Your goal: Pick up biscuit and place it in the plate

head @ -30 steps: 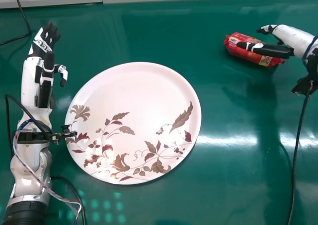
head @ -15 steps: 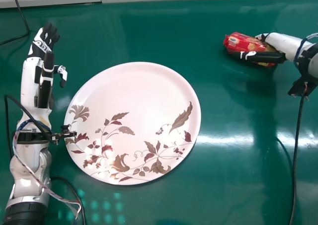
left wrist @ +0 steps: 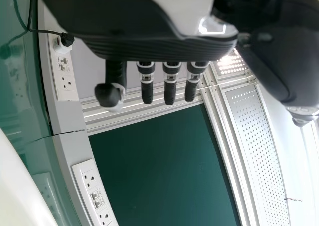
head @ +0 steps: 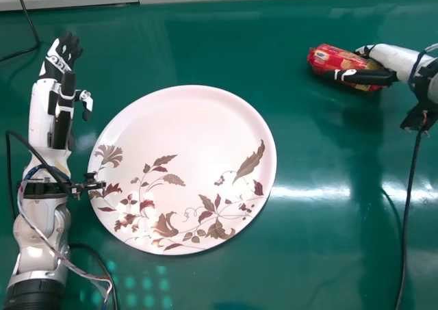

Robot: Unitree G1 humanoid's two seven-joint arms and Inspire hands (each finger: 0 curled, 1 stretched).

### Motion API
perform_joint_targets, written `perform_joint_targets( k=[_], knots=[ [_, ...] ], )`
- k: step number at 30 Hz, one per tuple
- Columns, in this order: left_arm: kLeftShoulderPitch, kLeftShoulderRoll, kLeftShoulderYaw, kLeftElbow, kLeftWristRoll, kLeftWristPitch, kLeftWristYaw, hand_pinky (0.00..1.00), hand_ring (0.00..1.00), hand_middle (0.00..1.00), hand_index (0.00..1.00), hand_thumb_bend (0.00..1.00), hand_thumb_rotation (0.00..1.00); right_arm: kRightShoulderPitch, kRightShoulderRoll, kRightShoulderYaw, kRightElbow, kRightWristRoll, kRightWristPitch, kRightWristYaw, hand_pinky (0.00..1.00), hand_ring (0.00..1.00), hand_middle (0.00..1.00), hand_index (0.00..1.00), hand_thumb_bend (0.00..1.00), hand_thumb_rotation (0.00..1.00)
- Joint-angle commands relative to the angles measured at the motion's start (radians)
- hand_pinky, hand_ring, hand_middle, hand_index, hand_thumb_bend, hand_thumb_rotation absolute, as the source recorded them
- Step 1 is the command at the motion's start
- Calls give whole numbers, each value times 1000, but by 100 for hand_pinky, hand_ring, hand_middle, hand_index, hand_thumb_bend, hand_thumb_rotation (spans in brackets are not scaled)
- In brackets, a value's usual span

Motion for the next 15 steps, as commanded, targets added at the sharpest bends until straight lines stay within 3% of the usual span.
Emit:
perform_joint_targets(
  k=[1,6,15],
  knots=[
    [84,-52,-22,66,10,9,4,0,100,100,100,100,87,-3,-9,1,20,7,-10,5,86,96,99,100,100,43],
    [90,-54,-21,58,8,13,6,0,100,100,100,100,86,-15,-11,11,44,-3,-31,4,84,94,98,99,100,43],
    [107,-54,-15,44,13,-5,13,0,100,100,100,100,87,-58,-11,64,102,-59,-45,18,93,97,99,98,100,46]
  ],
)
